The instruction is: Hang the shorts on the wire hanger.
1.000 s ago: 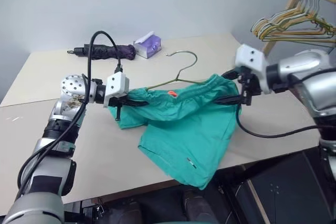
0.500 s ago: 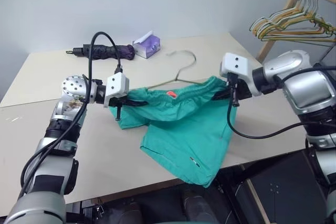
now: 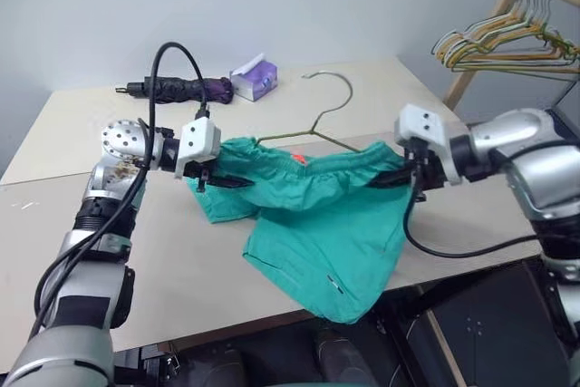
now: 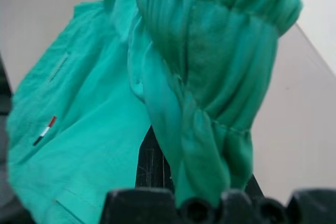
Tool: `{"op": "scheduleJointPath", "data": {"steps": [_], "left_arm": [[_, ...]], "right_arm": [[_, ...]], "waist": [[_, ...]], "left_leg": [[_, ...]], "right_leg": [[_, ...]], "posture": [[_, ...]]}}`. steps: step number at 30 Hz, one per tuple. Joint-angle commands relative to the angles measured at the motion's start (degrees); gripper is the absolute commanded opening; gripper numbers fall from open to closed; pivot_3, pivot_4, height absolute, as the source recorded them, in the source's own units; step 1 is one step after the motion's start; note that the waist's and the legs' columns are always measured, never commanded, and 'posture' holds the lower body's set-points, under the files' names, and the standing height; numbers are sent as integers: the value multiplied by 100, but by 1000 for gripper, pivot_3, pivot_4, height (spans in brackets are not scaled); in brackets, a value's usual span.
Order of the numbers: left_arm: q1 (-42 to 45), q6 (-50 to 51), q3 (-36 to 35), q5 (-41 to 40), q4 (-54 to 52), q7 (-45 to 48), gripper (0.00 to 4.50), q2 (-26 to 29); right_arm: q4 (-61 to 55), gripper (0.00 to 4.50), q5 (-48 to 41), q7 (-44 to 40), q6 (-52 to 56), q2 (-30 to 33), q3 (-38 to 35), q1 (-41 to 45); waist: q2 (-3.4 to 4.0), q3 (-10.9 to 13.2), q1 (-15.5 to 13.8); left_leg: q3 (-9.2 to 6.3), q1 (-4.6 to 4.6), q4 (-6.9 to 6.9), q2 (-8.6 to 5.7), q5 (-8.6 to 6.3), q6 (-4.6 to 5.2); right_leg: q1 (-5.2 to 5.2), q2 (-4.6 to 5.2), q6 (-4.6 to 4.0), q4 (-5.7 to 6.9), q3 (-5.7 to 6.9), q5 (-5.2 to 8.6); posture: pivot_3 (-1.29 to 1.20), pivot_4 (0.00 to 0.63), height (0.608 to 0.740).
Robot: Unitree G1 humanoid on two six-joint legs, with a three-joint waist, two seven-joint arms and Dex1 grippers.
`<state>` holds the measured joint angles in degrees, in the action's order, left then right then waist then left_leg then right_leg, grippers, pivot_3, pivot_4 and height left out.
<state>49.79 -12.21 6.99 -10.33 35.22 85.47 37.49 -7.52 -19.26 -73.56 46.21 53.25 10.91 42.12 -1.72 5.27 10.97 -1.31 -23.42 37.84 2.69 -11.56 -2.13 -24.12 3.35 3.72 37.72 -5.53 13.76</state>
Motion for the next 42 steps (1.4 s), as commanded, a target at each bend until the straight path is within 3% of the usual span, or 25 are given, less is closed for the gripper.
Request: {"op": "scheduleJointPath", "data": {"steps": [1,4,10,14,19,24,32,42], "left_arm": [[202,30,-459,-137,108,-358,3583,198],[267,224,-946,-333,134,-1108,4471,141],[106,1184,-1462,-878,-843,-1764,4471,41],[-218,2501,-1611,-1646,-2341,-2436,4471,-347],[-463,3781,-1600,-2505,-3758,-3199,4471,-857],[-480,4566,-1403,-3064,-4573,-3685,4471,-1271],[-26,4783,-1379,-3124,-4418,-4247,4471,-1640],[81,4681,-1307,-3241,-4342,-4056,4471,-1737]], "right_arm": [[-563,0,-362,382,528,169,-737,-481],[-1142,0,-702,871,1155,148,-1416,-1348],[-2042,0,-1242,1744,2194,-95,-2714,-2631],[-2424,0,-1296,2560,2969,-394,-3373,-3110],[-2698,0,-837,3975,4361,-1200,-3845,-2742],[-2682,0,-461,5067,4629,-1709,-4178,-2694],[-2016,0,-168,6523,4629,-2091,-5286,-1890],[-679,0,810,7842,4629,-2104,-5755,-110]], "waist": [[0,0,18],[-1,0,-12],[-2,1,-99],[-3,1,-138],[-2,-1,-107],[4,-4,-21],[36,-39,265],[99,-86,714]], "left_leg": [[1,1,0,0,0,0],[0,4,0,1,0,0],[1,5,2,0,0,0],[3,13,2,0,0,-1],[3,18,2,0,0,-1],[2,16,1,-1,0,-1],[0,17,2,-9,0,0],[-6,41,-7,-13,0,1]], "right_leg": [[0,0,0,1,0,0],[3,-1,1,2,-1,1],[7,0,3,4,-3,1],[16,0,4,3,-4,2],[23,-1,4,0,-5,0],[18,-4,4,-3,-9,1],[24,-1,4,-8,-12,0],[55,0,5,-17,-15,1]], "posture": [[-121,28,740],[-122,34,740],[-130,44,740],[-148,50,740],[-191,52,740],[-239,46,740],[-271,20,740],[-281,0,740]]}}
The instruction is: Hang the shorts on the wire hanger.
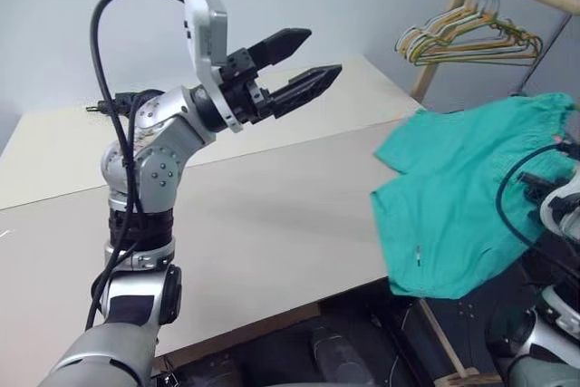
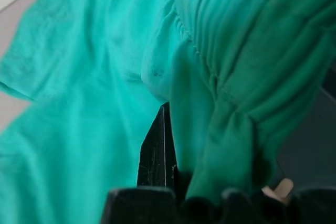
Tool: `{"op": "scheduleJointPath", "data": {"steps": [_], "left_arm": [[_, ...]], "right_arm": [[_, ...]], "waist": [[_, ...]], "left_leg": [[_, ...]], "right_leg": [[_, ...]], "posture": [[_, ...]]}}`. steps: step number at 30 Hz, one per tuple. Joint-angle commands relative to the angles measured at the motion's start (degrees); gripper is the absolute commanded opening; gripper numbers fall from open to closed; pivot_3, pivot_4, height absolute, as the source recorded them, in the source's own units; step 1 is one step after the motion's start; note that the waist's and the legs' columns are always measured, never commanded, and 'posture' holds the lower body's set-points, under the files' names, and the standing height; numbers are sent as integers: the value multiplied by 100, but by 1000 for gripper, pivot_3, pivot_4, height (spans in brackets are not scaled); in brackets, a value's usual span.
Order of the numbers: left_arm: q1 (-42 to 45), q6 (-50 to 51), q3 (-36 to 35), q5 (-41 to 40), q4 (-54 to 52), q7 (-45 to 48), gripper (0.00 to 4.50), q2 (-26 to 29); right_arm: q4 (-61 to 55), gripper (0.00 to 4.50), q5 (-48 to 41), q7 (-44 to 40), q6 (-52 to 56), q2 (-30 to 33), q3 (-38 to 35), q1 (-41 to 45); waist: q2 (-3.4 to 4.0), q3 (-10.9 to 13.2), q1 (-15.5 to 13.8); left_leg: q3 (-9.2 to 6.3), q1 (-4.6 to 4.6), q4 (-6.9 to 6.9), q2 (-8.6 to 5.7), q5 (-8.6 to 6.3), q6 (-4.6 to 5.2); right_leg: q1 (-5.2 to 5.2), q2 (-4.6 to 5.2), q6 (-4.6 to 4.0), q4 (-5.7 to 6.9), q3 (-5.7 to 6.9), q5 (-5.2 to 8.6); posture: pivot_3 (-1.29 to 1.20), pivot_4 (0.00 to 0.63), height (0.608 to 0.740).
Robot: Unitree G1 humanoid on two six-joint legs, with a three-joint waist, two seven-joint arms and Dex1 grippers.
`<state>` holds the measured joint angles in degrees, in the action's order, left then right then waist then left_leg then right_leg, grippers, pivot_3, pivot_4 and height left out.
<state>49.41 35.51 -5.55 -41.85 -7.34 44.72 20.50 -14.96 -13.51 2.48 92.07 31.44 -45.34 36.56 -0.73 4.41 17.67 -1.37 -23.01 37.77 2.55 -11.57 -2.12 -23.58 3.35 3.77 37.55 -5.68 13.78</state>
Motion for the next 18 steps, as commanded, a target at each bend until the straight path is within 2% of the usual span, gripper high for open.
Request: {"op": "scheduleJointPath", "data": {"steps": [1,9,18], "left_arm": [[115,-141,-43,-78,-94,28,4471,-64],[53,-264,-9,3,-121,66,4471,-123],[-58,-300,-48,33,-325,7,4471,11]], "right_arm": [[181,0,344,327,43,95,-170,642],[1151,0,780,401,-166,663,-40,1606],[3795,0,998,769,-1274,1503,-720,2697]], "waist": [[0,0,68],[1,0,222],[0,0,231]], "left_leg": [[0,18,-4,0,0,0],[2,81,-49,-6,-1,0],[8,95,-79,-8,-1,1]], "right_leg": [[17,0,1,-3,1,1],[91,9,2,-65,1,2],[102,12,3,-87,-2,2]], "posture": [[-280,0,740],[-270,0,740],[-231,0,740]]}}
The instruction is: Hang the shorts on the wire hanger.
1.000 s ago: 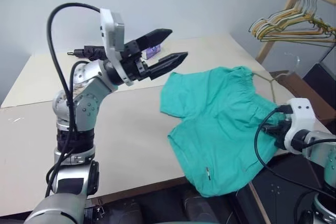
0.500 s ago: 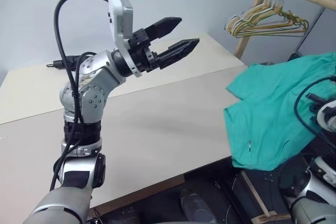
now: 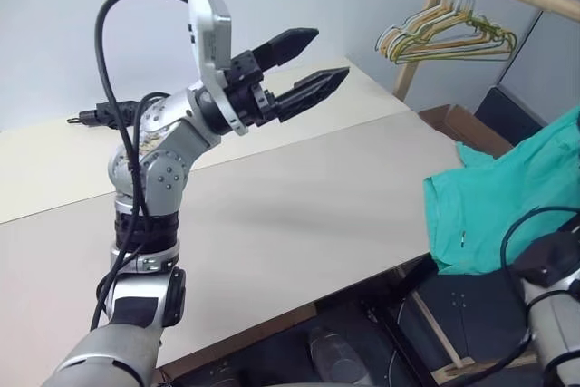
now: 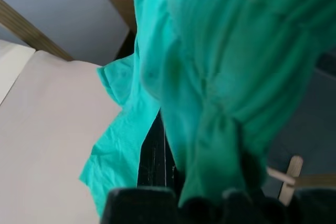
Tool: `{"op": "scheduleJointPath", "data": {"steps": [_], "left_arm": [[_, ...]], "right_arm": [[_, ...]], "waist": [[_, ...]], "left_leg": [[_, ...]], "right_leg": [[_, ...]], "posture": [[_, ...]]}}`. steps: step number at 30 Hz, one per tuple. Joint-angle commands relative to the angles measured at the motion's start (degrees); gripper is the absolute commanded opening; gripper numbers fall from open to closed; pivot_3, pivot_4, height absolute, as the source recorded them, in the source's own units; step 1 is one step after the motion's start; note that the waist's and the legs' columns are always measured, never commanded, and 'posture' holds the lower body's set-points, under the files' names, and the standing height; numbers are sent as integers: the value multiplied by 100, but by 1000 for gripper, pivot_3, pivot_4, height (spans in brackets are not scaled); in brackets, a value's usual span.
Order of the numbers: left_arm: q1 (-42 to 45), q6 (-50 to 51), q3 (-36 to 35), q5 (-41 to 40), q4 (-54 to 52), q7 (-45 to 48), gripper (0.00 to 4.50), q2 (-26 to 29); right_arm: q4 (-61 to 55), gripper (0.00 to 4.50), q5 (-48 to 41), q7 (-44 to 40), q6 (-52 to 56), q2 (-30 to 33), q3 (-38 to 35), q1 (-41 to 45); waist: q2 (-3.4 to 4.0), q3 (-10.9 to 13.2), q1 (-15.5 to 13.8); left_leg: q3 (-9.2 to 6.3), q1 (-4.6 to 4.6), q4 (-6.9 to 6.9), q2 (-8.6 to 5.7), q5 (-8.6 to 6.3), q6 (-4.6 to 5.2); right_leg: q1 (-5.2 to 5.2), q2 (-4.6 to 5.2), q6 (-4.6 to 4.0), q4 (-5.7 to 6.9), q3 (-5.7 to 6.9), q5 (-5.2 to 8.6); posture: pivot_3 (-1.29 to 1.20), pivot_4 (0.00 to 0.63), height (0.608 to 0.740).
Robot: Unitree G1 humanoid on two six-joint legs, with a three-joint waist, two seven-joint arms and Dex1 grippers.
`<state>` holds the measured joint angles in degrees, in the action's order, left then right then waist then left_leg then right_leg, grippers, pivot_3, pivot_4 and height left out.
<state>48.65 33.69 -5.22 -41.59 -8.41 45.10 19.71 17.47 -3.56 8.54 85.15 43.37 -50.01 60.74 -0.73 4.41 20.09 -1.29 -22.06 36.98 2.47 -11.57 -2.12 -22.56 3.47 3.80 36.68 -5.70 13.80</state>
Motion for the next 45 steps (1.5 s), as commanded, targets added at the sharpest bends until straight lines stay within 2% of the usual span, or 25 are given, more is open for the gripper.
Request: {"op": "scheduleJointPath", "data": {"steps": [1,5,10,14,23,24,30,34,38,42,45], "left_arm": [[7,-110,-88,-2,-236,-35,4471,110],[-48,-111,-83,1,-314,-30,4471,188],[-106,-106,-72,10,-386,-49,4471,238],[-99,-121,-53,19,-381,-57,4500,252],[-58,-127,-22,69,-342,-30,4500,286],[-56,-132,-19,83,-336,-25,4500,293],[-73,-154,-18,125,-339,-47,4500,314],[-126,-226,-19,174,-372,-73,4500,324],[-340,-410,-22,378,-471,-168,4500,398],[-752,-649,71,848,-547,-239,4500,637],[-1209,-584,175,1302,-635,-375,4500,999]], "right_arm": [[792,0,-18,220,-681,376,-346,342],[1324,0,-89,456,-983,493,-529,444],[1205,0,-227,450,-780,339,-614,354],[829,1146,-296,399,-515,102,-650,164],[-535,4369,-261,346,-317,-315,-363,-168],[-748,4477,-204,364,-491,-370,-183,-306],[-2422,4477,388,539,-2083,-737,1353,-1522],[-2923,4477,679,574,-3193,-897,1886,-2160],[-3231,4477,978,365,-4937,-790,2402,-2918],[-3494,4477,505,-622,-6182,-788,2738,-3222],[-3541,4477,-704,-2191,-5924,-778,2993,-3088]], "waist": [[0,0,-17],[-1,1,-27],[-1,1,-38],[-1,1,-37],[0,1,-52],[-1,1,-52],[0,1,-41],[-1,2,-53],[-1,2,-99],[-4,4,-124],[-13,9,-165]], "left_leg": [[0,2,-1,0,0,0],[2,3,-7,0,0,0],[3,8,-8,0,0,0],[2,7,-8,0,0,0],[0,8,-9,0,0,0],[-1,9,-9,0,0,0],[0,8,-14,0,0,0],[-2,8,-16,0,0,0],[-8,4,-18,0,0,-1],[-6,4,-24,-1,-1,0],[-8,13,-24,2,-1,0]], "right_leg": [[3,0,0,-2,0,0],[9,1,0,-7,-1,1],[15,1,0,-7,-2,1],[18,1,0,-12,-2,1],[17,1,1,-13,0,1],[16,1,1,-13,0,2],[16,-3,2,-24,-8,1],[16,-4,3,-25,-6,1],[20,-5,4,-45,-2,0],[20,-5,6,-48,-6,0],[28,-8,6,-46,-5,-1]], "posture": [[-231,0,740],[-219,0,740],[-220,0,740],[-222,1,740],[-229,11,740],[-229,15,740],[-224,22,740],[-209,24,740],[-187,23,740],[-146,22,740],[-109,26,740]]}}
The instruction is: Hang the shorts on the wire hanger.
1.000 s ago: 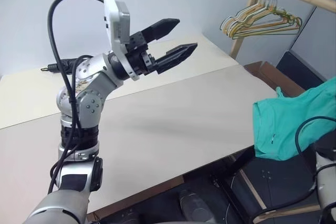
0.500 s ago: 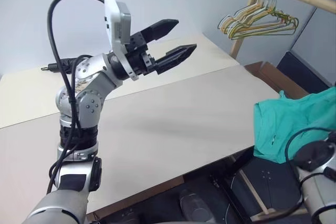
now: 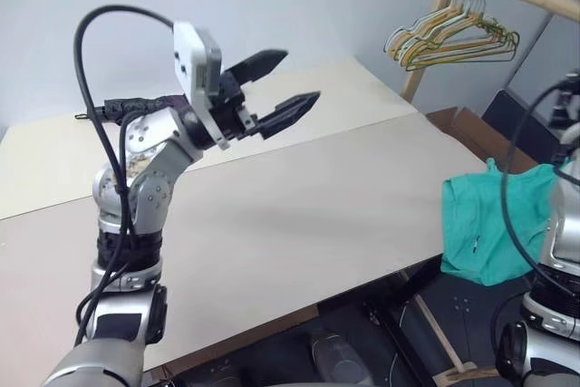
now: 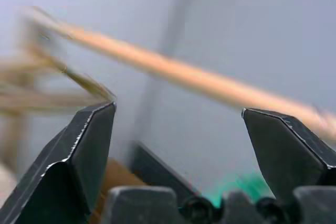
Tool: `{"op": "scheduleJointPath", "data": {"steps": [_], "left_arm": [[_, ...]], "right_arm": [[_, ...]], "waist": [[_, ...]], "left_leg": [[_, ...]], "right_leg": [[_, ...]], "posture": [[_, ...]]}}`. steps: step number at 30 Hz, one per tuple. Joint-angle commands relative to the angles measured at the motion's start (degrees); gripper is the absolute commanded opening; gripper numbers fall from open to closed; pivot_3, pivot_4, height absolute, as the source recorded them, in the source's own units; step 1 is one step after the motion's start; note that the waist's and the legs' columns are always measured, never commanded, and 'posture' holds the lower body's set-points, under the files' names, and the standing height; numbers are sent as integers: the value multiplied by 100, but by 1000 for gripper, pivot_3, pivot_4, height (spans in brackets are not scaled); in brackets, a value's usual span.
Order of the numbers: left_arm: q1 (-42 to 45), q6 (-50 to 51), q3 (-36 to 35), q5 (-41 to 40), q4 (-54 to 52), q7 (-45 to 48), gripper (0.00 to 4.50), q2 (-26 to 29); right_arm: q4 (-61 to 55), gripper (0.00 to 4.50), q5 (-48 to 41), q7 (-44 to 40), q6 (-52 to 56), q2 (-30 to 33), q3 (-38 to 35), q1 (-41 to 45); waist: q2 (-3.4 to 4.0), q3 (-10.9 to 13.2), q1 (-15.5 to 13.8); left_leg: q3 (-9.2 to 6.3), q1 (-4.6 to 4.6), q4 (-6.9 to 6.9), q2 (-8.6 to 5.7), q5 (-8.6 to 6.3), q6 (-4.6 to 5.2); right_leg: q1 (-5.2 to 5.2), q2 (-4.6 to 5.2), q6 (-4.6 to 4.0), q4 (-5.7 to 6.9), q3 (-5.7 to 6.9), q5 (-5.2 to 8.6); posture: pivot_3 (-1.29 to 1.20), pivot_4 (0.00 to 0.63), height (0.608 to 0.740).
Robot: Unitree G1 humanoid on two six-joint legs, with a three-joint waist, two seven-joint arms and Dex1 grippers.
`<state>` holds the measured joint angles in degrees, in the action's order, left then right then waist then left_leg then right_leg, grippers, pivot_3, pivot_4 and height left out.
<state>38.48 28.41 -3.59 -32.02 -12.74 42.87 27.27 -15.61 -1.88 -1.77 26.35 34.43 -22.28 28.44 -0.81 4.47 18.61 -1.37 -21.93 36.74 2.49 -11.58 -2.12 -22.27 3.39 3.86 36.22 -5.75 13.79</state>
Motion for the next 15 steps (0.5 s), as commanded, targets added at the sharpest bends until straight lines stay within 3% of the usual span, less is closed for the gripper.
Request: {"op": "scheduleJointPath", "data": {"steps": [1,4,8,15], "left_arm": [[-360,-93,29,465,-257,-166,4500,347],[-883,-69,-43,553,-563,-152,4500,599],[-1678,76,-291,355,-1211,47,4500,1010],[-2473,229,-651,121,-1903,25,4500,1367]], "right_arm": [[-220,4477,-1178,-1689,57,212,361,141],[75,4477,-1732,-3024,73,490,823,136],[629,4477,-2022,-4881,-172,988,1615,218],[1243,4477,-2109,-5942,-288,1031,2063,760]], "waist": [[-10,6,-47],[-24,15,-187],[-52,34,-588],[-61,47,-1327]], "left_leg": [[-1,-1,-1,0,0,0],[-5,8,-1,0,0,0],[-7,-11,-1,0,0,0],[-1,-27,-1,2,-7,10]], "right_leg": [[12,-1,0,0,-1,-1],[9,-2,-1,-3,0,-1],[-7,-1,-1,-9,5,-1],[-28,-1,-4,-12,11,3]], "posture": [[-99,28,740],[-43,34,740],[38,41,740],[101,47,740]]}}
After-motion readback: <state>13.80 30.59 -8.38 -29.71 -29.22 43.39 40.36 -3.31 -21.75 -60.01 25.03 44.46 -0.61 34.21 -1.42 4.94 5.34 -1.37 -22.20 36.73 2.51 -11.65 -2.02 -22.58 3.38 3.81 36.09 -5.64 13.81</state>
